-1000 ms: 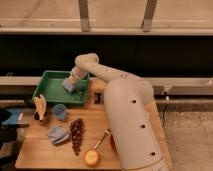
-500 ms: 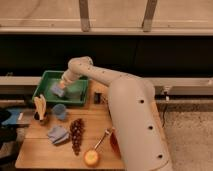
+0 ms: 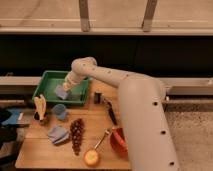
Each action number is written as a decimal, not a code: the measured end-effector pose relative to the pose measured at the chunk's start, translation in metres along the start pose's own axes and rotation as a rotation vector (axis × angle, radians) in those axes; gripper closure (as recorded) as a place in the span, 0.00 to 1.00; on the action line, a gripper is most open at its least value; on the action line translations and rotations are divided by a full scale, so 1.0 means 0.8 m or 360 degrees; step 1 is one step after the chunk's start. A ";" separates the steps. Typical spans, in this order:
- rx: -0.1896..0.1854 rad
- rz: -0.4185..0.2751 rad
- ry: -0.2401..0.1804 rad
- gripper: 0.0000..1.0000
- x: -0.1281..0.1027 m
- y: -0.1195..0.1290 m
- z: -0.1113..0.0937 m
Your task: Wipe tray with sponge
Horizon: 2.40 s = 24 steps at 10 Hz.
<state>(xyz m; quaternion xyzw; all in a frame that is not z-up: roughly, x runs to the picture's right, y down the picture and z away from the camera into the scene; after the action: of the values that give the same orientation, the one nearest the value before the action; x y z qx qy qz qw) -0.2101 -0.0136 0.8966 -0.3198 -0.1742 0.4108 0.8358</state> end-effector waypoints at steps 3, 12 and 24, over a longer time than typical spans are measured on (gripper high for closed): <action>0.0048 0.0102 -0.0006 1.00 0.017 -0.026 -0.014; 0.0010 0.0070 -0.0112 1.00 -0.057 -0.049 0.031; -0.0024 0.0019 -0.0108 1.00 -0.014 0.006 -0.007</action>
<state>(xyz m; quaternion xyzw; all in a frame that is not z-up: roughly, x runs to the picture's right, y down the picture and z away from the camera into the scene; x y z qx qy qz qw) -0.2165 -0.0222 0.8889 -0.3129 -0.2038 0.4250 0.8246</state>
